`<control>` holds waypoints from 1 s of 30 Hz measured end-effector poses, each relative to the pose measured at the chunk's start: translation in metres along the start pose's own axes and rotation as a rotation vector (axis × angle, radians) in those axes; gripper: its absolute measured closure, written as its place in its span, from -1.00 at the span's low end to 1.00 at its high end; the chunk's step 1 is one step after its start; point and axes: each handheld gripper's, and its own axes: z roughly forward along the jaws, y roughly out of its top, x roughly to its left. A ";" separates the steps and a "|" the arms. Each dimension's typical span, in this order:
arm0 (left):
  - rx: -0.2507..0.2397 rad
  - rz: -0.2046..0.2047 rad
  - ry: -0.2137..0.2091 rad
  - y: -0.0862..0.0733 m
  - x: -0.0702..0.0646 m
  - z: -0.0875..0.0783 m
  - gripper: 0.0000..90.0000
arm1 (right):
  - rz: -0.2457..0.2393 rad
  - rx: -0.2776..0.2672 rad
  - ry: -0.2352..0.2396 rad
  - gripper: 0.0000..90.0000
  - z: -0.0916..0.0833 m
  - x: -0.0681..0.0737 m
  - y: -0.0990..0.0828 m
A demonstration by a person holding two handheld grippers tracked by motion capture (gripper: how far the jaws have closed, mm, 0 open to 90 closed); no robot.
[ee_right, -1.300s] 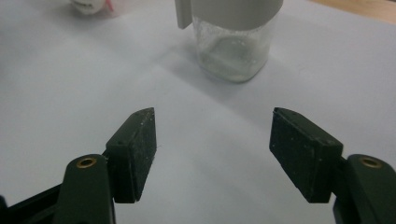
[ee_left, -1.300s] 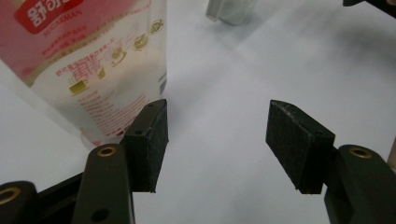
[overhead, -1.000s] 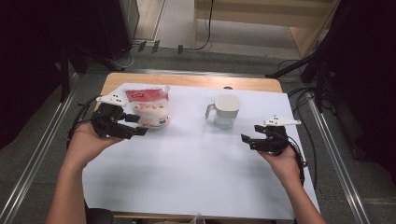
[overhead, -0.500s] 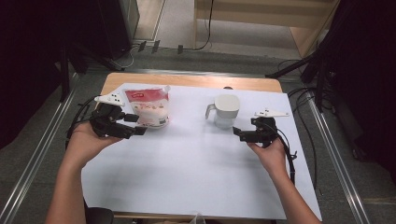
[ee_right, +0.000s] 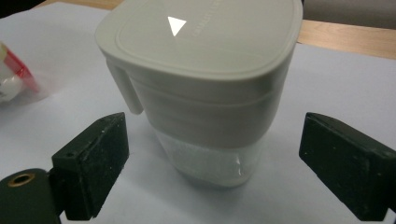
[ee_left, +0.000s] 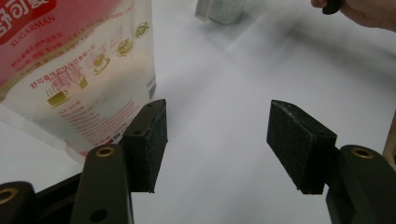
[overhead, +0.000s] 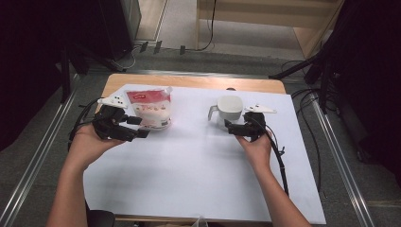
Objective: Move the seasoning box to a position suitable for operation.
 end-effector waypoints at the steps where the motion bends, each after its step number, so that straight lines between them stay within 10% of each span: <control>1: 0.000 0.000 0.000 0.000 0.000 0.000 -0.12 | 0.000 0.000 0.000 -0.81 0.000 0.000 0.000; 14: -0.014 -0.010 -0.014 -0.003 0.003 -0.001 -0.12 | 0.104 -0.095 -0.123 -0.81 0.033 0.017 -0.003; 30: 0.007 0.000 -0.042 -0.001 0.001 0.006 -0.13 | 0.055 -0.144 -0.215 -0.72 0.054 0.024 -0.007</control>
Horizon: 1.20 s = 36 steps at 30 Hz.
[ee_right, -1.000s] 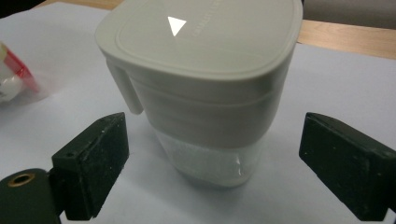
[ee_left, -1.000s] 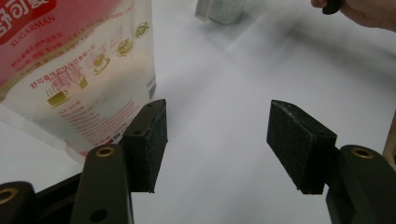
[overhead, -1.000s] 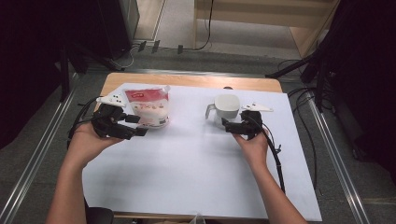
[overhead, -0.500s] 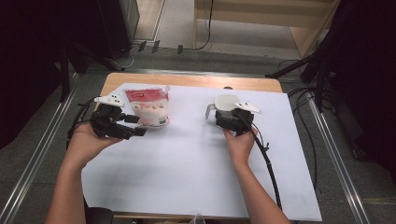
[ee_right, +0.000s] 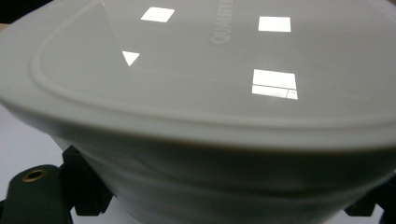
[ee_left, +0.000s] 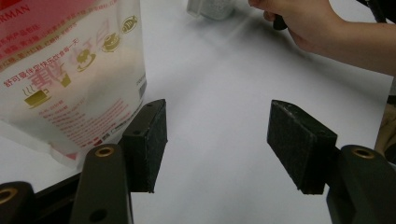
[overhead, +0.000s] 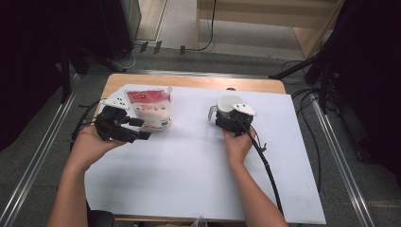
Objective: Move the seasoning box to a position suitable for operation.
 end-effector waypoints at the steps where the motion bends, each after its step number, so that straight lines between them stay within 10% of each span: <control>1: -0.003 0.000 -0.004 0.000 0.000 0.000 -0.13 | 0.006 0.004 0.006 -0.72 0.000 0.000 0.000; 13: 0.004 0.004 0.001 0.001 -0.001 0.003 -0.15 | -0.024 0.044 0.067 -0.70 -0.012 -0.013 0.010; 36: 0.000 0.016 -0.031 0.001 -0.005 0.018 -0.13 | -0.238 0.027 0.454 -0.71 -0.075 0.024 0.005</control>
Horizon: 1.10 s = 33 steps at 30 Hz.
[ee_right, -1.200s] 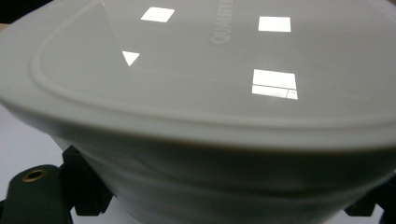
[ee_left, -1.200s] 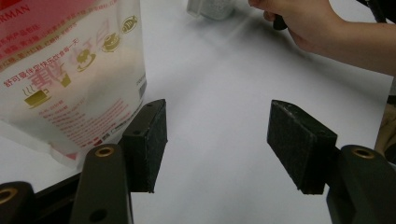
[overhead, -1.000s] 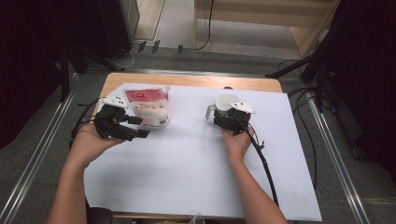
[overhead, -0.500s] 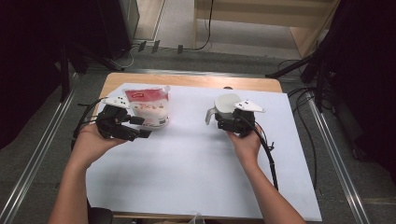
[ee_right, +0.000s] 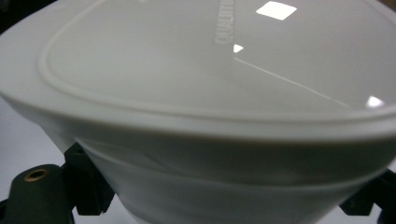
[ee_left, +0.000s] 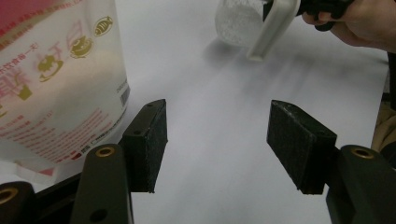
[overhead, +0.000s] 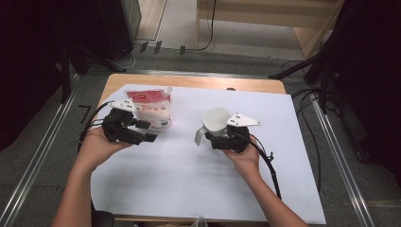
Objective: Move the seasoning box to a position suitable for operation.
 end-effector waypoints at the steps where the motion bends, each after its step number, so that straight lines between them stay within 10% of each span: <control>1: 0.006 0.001 -0.004 0.000 0.000 0.001 -0.13 | -0.013 0.005 0.019 -0.70 0.002 0.003 -0.001; 9: 0.008 0.000 -0.028 0.000 -0.002 0.008 -0.12 | -0.079 0.024 0.163 -0.70 0.013 0.016 -0.011; 33: 0.013 0.048 -0.046 0.001 -0.007 0.025 0.08 | -0.077 0.109 0.217 -0.81 0.030 0.013 -0.027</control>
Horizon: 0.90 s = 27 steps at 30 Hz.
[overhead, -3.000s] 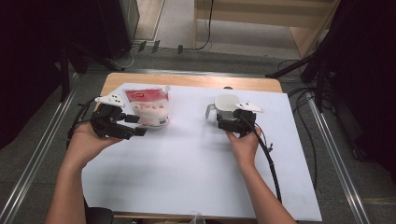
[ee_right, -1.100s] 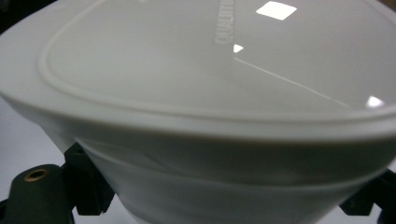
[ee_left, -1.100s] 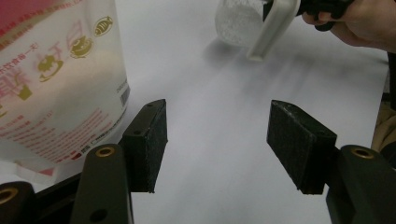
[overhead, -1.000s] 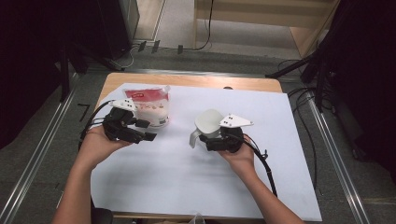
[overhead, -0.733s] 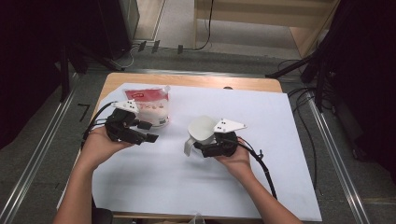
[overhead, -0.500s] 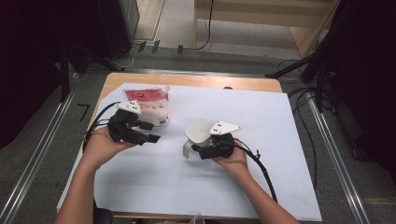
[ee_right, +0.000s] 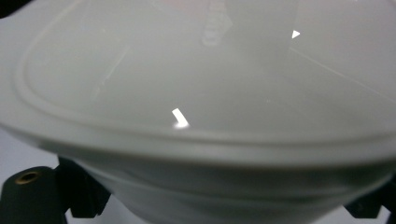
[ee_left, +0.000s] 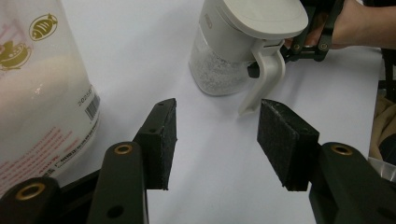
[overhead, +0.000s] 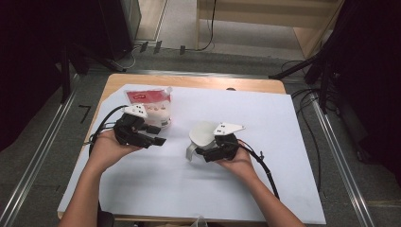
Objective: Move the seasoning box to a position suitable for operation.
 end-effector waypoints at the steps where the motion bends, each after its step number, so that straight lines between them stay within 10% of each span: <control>1: -0.006 -0.002 0.004 0.000 0.000 0.000 0.08 | 0.002 0.012 0.002 -0.82 0.000 -0.001 -0.001; 18: -0.016 -0.001 -0.007 0.002 -0.003 0.004 0.22 | 0.011 0.054 0.036 -0.81 -0.045 0.001 -0.010; 27: -0.021 0.021 -0.041 0.003 -0.007 0.018 0.74 | 0.062 0.005 0.020 -0.11 -0.079 -0.003 -0.002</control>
